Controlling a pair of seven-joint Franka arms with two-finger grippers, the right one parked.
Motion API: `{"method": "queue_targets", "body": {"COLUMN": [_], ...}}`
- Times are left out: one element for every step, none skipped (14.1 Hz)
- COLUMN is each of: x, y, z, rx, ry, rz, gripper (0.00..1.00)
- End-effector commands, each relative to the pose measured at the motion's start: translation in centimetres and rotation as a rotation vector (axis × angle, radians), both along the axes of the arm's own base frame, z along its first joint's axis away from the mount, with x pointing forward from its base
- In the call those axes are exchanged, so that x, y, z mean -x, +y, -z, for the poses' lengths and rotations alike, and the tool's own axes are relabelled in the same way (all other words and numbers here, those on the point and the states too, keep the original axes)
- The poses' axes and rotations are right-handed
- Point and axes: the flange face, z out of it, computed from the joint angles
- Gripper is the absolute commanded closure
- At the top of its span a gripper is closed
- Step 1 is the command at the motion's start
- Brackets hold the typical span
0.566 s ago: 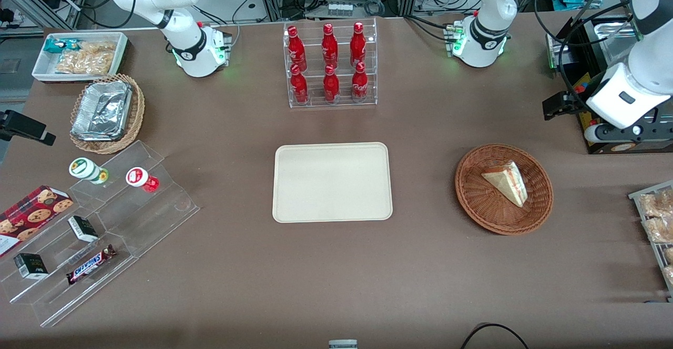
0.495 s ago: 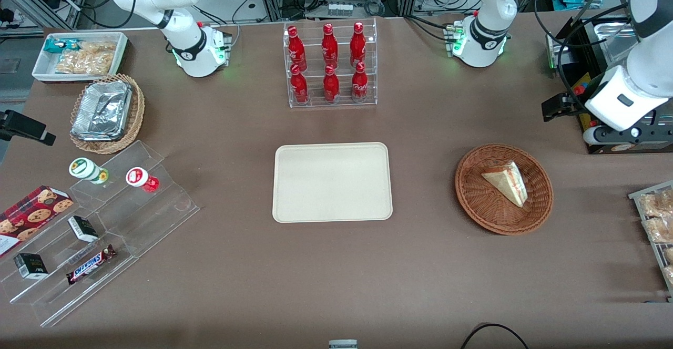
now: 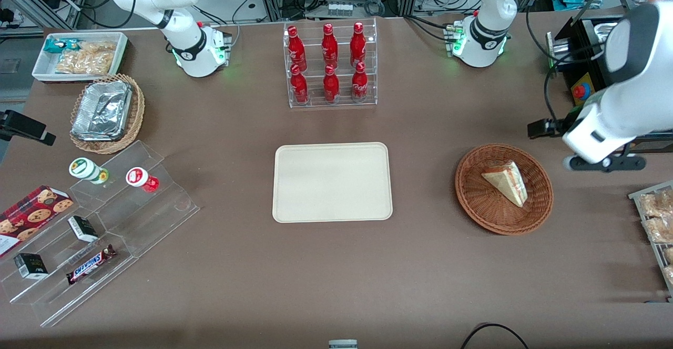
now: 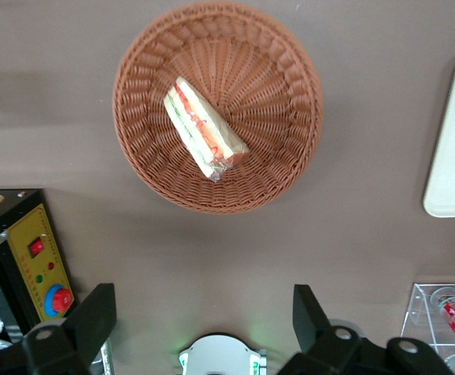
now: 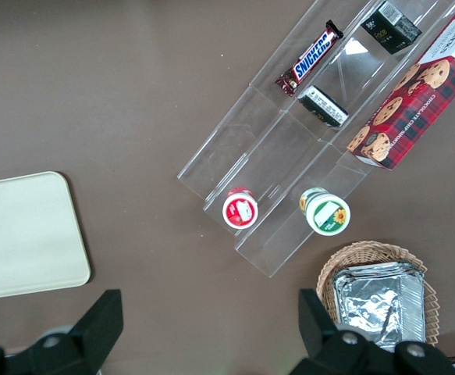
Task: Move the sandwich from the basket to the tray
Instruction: 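Move the left gripper over the sandwich in the wicker basket, then lower the open left gripper around the wrapped sandwich and close it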
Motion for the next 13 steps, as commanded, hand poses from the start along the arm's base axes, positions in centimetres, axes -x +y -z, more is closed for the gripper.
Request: {"method": "queue_targets", "body": {"x": [0.5, 0.9, 1.1, 1.3, 1.7, 2.3, 2.8, 3.2, 3.6, 4.2, 4.6, 4.7, 4.8], "y": [0.3, 0.4, 0.5, 0.6, 0.6, 0.7, 0.9, 0.9, 1.0, 2.2, 2.8, 2.8, 2.8], "z": [5.4, 6.8, 8.4, 10.0, 11.6, 13.5, 14.4, 15.7, 16.6, 17.5, 18.2, 18.8, 19.2], "rx": [-0.002, -0.002, 0.0, 0.0, 0.002, 0.005, -0.002, -0.014, -0.025, -0.036, -0.045, -0.059, -0.076], "ry": [-0.012, -0.029, -0.036, -0.045, -0.064, -0.09, -0.121, -0.143, -0.167, -0.199, -0.232, -0.248, -0.245], "rz": [0.017, 0.018, 0.019, 0.02, 0.02, 0.009, -0.032, -0.097, -0.164, -0.255, -0.344, -0.442, -0.519], "gripper": [0.0, 0.0, 0.0, 0.0, 0.0, 0.0, 0.0, 0.0, 0.0, 0.0, 0.0, 0.0, 0.0]}}
